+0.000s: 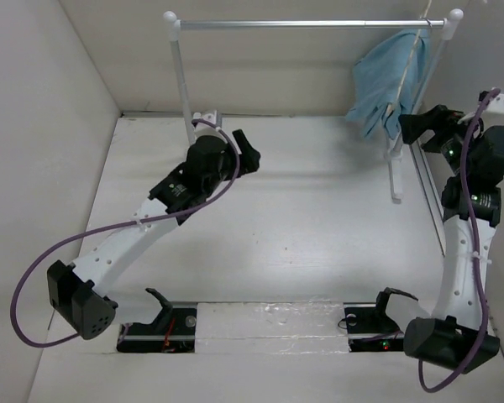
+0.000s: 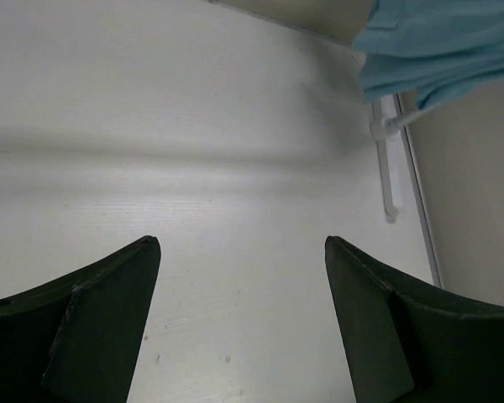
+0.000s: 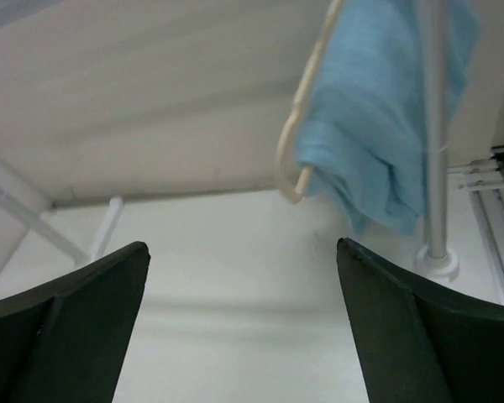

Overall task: Place the trousers on the hanger
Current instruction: Reset both arms

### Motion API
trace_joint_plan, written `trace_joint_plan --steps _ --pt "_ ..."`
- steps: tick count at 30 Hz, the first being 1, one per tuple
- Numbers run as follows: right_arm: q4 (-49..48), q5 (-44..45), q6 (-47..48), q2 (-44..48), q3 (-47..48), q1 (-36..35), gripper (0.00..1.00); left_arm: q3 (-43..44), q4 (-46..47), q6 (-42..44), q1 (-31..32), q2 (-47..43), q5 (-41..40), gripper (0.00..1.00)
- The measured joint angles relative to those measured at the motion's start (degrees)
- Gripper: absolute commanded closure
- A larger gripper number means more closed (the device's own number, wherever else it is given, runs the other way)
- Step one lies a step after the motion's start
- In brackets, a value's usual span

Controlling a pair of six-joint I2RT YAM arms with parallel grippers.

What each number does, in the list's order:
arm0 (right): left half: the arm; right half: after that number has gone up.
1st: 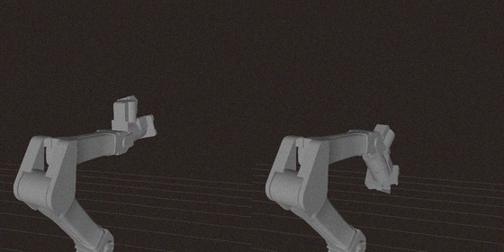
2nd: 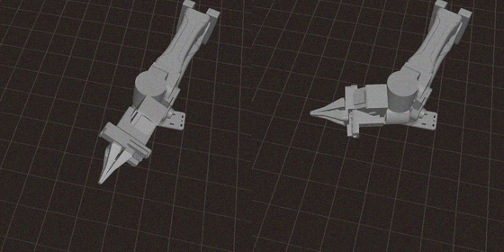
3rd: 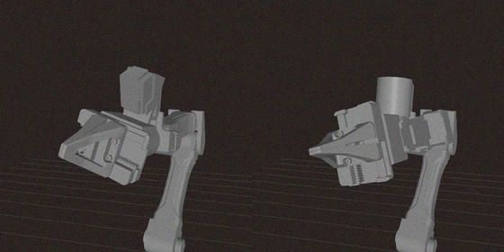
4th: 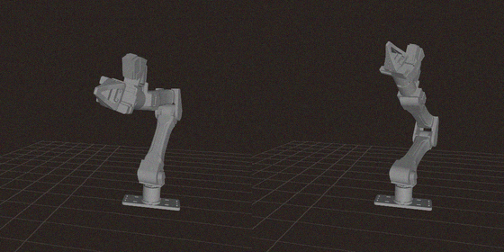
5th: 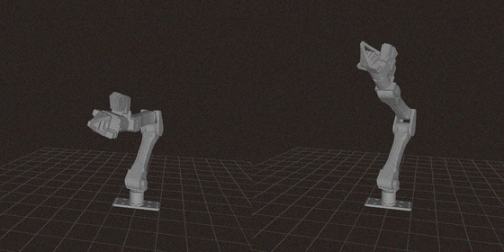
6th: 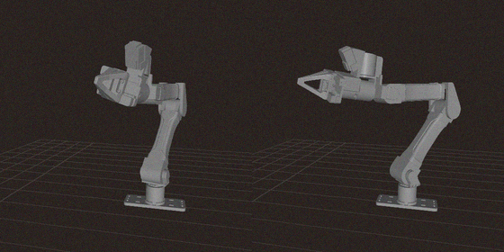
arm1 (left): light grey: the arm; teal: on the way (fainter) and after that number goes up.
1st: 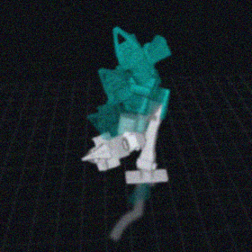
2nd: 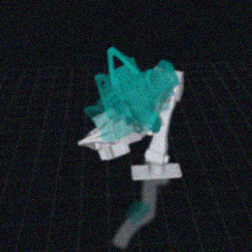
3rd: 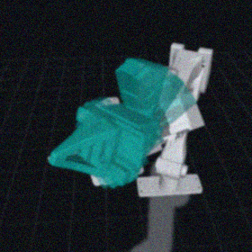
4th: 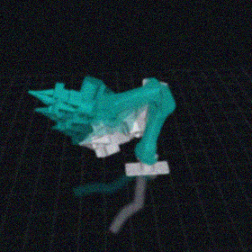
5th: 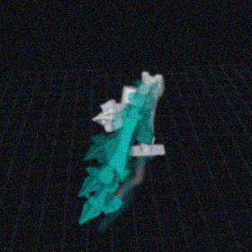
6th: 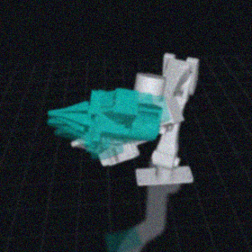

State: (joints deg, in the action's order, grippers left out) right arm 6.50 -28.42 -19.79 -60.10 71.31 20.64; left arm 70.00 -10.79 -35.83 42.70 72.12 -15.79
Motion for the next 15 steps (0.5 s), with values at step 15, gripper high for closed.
trace_joint_plan --steps 15 --pt "17.14 -9.77 14.08 19.65 -23.32 -25.38 0.0 -11.19 -4.13 -1.7 -12.0 -10.75 9.64 0.24"
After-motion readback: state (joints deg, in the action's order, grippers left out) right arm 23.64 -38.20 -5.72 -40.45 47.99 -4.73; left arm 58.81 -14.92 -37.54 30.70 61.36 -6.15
